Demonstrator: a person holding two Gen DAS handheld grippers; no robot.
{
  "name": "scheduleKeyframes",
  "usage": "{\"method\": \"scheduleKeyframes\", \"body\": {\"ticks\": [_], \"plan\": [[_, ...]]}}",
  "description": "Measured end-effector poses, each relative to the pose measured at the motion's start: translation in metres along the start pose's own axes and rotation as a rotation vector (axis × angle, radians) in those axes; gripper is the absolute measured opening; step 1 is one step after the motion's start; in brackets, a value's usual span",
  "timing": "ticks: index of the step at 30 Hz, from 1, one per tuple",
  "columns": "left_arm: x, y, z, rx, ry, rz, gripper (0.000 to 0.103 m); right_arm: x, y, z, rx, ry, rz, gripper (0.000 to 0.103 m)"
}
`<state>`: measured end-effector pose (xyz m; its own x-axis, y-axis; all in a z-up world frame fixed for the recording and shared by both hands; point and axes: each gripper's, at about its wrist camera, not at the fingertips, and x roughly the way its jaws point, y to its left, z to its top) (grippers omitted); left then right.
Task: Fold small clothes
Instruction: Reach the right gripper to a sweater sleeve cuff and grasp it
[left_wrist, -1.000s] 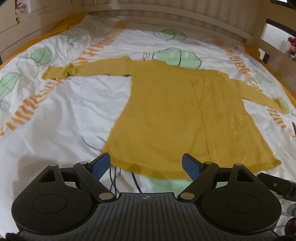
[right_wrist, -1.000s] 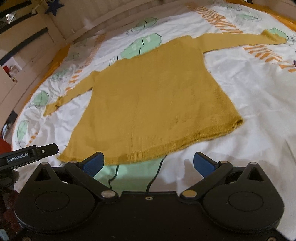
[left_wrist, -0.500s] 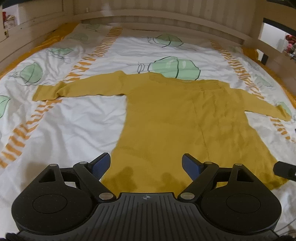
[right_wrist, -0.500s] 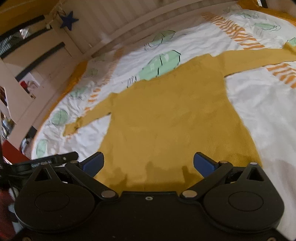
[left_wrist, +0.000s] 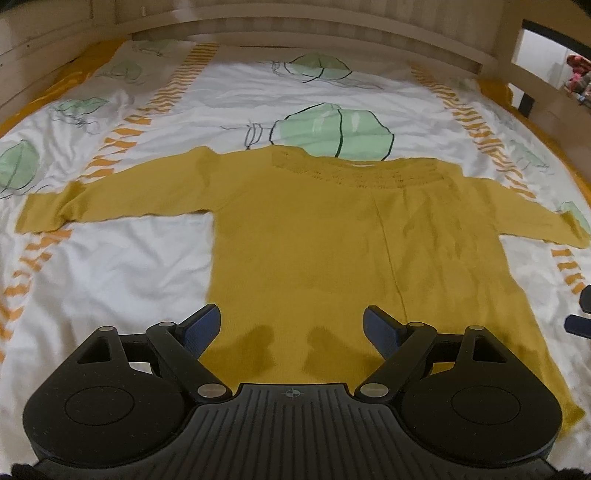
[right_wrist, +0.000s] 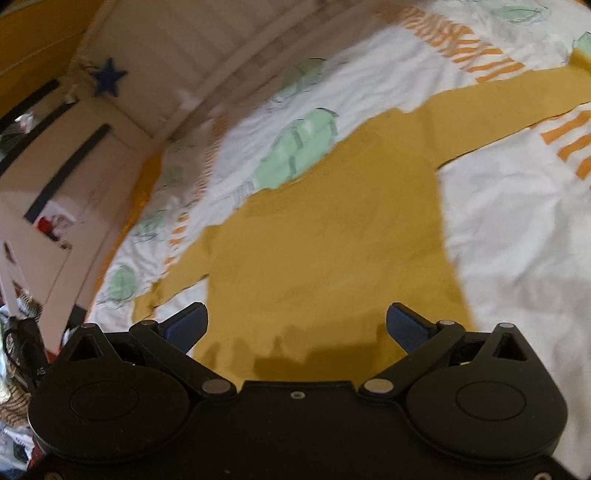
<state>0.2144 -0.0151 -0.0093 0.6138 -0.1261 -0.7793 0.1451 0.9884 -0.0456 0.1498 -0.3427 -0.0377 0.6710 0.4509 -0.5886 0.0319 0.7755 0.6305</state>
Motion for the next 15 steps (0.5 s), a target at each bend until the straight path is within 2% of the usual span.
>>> {"method": "scheduleKeyframes", "body": {"ticks": [4, 12, 15], "plan": [[0.030, -0.003, 0.012, 0.021, -0.012, 0.018, 0.084, 0.006, -0.026, 0.028, -0.038, -0.022, -0.121, 0.102], [0.098, -0.006, 0.018, 0.071, 0.028, 0.025, 0.084, -0.009, -0.106, 0.103, 0.029, -0.192, -0.401, 0.101], [0.123, -0.004, 0.010, 0.056, 0.078, 0.008, 0.084, -0.017, -0.133, 0.132, 0.019, -0.223, -0.513, 0.090]]}}
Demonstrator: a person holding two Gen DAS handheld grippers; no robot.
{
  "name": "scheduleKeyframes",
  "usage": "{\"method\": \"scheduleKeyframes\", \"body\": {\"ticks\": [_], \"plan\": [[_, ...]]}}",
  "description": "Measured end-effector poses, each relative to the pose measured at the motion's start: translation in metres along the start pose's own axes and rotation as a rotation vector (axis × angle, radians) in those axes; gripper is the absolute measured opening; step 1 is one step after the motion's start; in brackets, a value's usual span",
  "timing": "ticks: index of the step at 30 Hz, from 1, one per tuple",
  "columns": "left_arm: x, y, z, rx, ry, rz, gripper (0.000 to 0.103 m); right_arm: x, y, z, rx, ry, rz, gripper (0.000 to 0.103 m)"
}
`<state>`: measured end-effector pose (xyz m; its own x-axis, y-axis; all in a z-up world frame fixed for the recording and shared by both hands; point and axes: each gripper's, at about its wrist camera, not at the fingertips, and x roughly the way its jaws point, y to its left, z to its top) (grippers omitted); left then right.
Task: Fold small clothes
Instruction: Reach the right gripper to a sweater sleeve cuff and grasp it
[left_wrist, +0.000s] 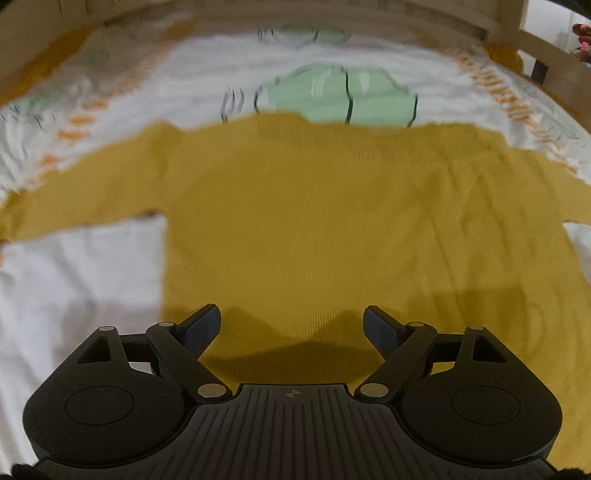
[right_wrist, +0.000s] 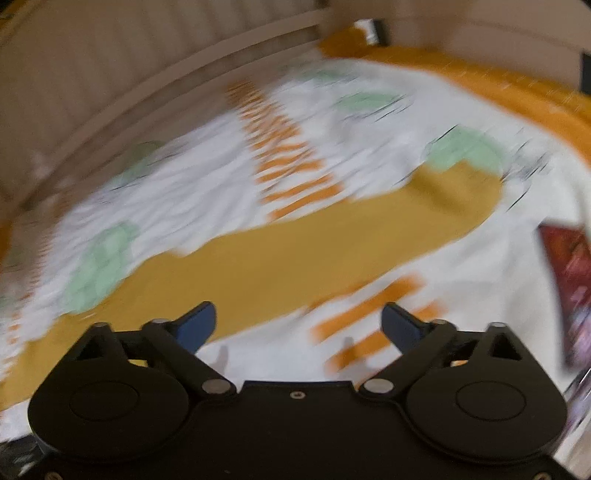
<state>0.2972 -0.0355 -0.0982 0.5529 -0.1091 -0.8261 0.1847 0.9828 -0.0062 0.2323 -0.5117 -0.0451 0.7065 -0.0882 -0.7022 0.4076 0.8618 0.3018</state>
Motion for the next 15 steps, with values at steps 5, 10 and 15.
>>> {"method": "scheduleKeyframes", "body": {"ticks": [5, 10, 15], "plan": [[0.008, -0.007, -0.011, 0.040, -0.091, 0.040, 0.089, 0.018, -0.038, 0.034, 0.019, -0.040, -0.105, 0.088], [0.012, -0.004, -0.007, -0.006, -0.104, 0.033, 0.095, 0.033, -0.071, 0.055, 0.024, -0.095, -0.199, 0.086], [0.012, -0.002, -0.012, -0.003, -0.157, 0.026, 0.096, 0.054, -0.100, 0.068, 0.093, -0.102, -0.248, 0.077]]}}
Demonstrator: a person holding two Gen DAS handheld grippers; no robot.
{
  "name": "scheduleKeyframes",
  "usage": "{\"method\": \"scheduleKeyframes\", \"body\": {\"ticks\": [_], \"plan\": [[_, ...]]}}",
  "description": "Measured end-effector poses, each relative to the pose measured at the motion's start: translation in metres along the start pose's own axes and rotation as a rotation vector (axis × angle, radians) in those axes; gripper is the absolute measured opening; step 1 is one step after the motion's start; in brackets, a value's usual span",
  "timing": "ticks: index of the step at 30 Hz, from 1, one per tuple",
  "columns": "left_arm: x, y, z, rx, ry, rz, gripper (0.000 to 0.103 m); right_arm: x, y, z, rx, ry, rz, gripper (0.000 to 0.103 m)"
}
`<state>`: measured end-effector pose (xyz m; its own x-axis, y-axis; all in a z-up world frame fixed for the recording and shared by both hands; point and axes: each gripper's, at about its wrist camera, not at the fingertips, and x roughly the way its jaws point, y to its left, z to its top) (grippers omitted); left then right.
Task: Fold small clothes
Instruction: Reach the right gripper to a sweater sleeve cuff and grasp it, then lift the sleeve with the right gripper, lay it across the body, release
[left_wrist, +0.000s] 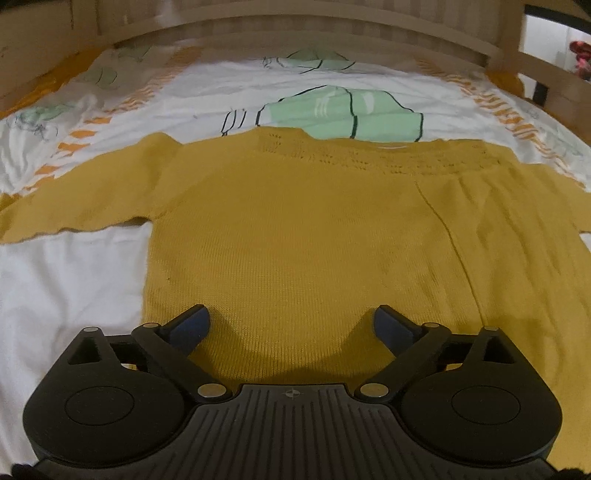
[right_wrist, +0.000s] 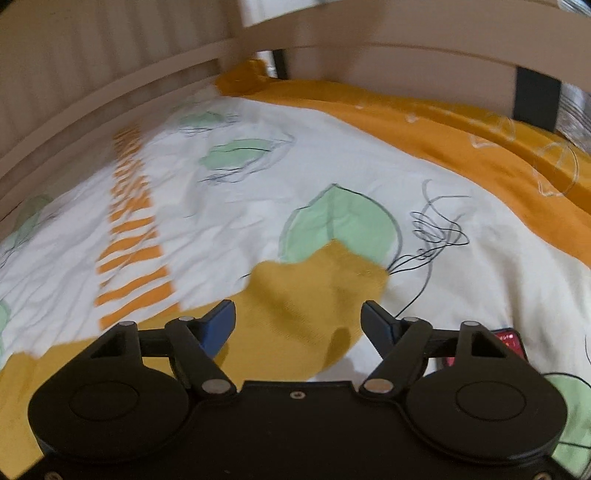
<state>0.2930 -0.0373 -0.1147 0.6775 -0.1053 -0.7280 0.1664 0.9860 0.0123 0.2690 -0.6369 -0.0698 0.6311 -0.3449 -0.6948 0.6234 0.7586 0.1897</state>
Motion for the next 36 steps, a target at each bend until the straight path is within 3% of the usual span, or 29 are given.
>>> {"method": "scheduleKeyframes", "body": {"ticks": [3, 9, 11, 14, 15, 18, 22, 28, 34, 36], "plan": [[-0.007, 0.000, 0.008, 0.011, -0.046, -0.050, 0.081, 0.019, -0.013, 0.005, 0.044, 0.007, -0.030, 0.077], [-0.027, 0.000, 0.026, -0.021, -0.159, -0.109, 0.079, 0.046, -0.037, 0.001, 0.157, 0.032, -0.047, 0.077], [-0.028, -0.003, 0.030, -0.016, -0.158, -0.115, 0.079, 0.051, -0.042, -0.003, 0.189, 0.034, -0.022, 0.069], [-0.026, -0.005, 0.033, -0.009, -0.136, -0.124, 0.079, 0.053, -0.041, -0.005, 0.194, 0.026, 0.034, 0.038], [-0.026, -0.005, 0.034, -0.012, -0.126, -0.130, 0.079, 0.052, -0.039, -0.004, 0.201, 0.027, 0.060, 0.022], [-0.028, -0.005, 0.036, -0.015, -0.100, -0.141, 0.079, 0.038, -0.025, 0.003, 0.170, 0.007, 0.069, 0.014], [-0.042, 0.000, 0.042, -0.030, -0.088, -0.160, 0.079, -0.004, 0.016, 0.017, 0.105, -0.043, 0.199, 0.014], [-0.058, 0.010, 0.056, -0.071, -0.058, -0.186, 0.079, -0.076, 0.133, 0.018, -0.044, -0.049, 0.475, 0.014], [-0.068, 0.028, 0.063, -0.120, -0.054, -0.188, 0.079, -0.110, 0.256, -0.047, -0.155, 0.062, 0.731, 0.014], [-0.067, 0.037, 0.064, -0.148, -0.052, -0.175, 0.079, -0.113, 0.287, -0.076, -0.202, 0.103, 0.770, 0.014]]}}
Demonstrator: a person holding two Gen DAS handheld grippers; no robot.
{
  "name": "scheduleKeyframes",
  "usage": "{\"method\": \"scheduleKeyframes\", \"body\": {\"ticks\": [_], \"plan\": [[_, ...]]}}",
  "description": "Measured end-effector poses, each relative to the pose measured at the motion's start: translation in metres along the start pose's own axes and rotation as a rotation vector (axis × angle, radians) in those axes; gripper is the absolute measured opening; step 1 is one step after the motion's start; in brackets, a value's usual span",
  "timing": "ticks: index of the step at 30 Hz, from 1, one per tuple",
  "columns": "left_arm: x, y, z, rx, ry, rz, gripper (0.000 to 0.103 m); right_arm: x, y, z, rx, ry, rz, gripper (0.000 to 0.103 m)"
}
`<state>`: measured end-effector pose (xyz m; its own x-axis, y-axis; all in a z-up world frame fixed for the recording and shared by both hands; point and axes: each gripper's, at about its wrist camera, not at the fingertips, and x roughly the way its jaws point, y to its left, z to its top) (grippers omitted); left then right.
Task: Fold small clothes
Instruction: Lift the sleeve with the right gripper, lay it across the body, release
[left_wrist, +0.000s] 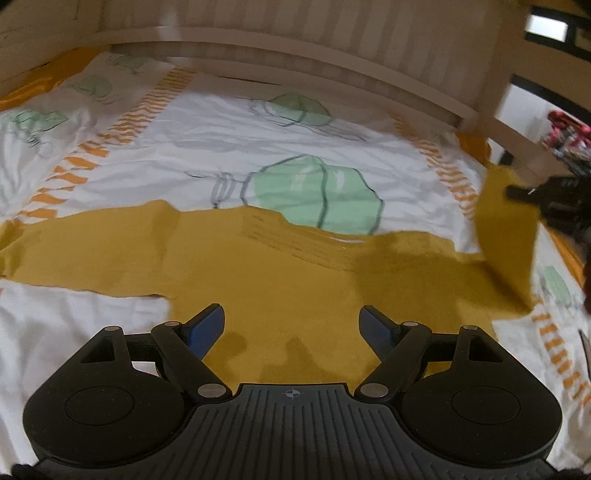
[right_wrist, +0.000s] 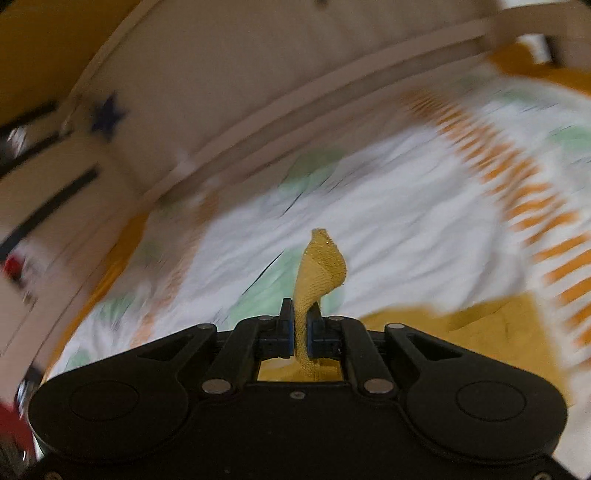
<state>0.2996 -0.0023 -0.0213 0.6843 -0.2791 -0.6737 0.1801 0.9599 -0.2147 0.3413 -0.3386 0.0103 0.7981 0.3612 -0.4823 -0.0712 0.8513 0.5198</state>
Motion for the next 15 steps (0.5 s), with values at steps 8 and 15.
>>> {"method": "scheduleKeyframes", "body": {"ticks": [8, 15], "plan": [[-0.002, 0.031, 0.010, -0.124, 0.014, -0.002, 0.079, 0.076, 0.062, -0.084, -0.083, 0.187, 0.047, 0.017], [0.009, 0.035, 0.004, -0.138, 0.051, -0.013, 0.079, 0.061, 0.059, -0.108, -0.152, 0.197, 0.003, 0.053]]}}
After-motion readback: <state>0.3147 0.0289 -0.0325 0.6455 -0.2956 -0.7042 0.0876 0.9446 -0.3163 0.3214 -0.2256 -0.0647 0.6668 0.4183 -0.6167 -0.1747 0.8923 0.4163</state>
